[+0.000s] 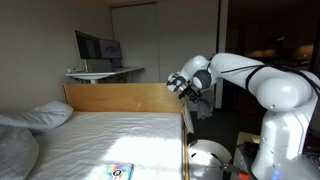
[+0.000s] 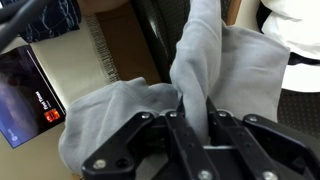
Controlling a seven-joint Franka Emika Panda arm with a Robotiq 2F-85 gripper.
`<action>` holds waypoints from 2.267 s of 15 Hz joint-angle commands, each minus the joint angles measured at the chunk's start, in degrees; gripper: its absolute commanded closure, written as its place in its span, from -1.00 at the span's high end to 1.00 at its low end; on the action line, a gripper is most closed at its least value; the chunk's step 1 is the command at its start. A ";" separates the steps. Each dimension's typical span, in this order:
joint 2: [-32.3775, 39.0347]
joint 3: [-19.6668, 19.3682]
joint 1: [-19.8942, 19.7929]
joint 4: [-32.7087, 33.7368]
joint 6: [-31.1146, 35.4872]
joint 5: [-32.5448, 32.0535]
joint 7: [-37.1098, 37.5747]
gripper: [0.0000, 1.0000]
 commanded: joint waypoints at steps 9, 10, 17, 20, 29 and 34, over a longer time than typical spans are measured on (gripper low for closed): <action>1.54 0.07 -2.28 5.02 -3.99 0.51 -1.04 0.18; 1.71 0.09 -2.42 5.38 -4.23 0.52 -1.01 0.32; 1.69 0.21 -2.77 6.54 -4.44 0.52 -1.01 1.00; 0.55 2.79 -3.35 5.96 -4.26 2.52 -5.22 1.00; -0.85 13.38 -0.03 5.35 -2.87 7.98 -14.83 1.00; -1.17 19.48 3.59 4.35 -1.81 7.58 -21.28 1.00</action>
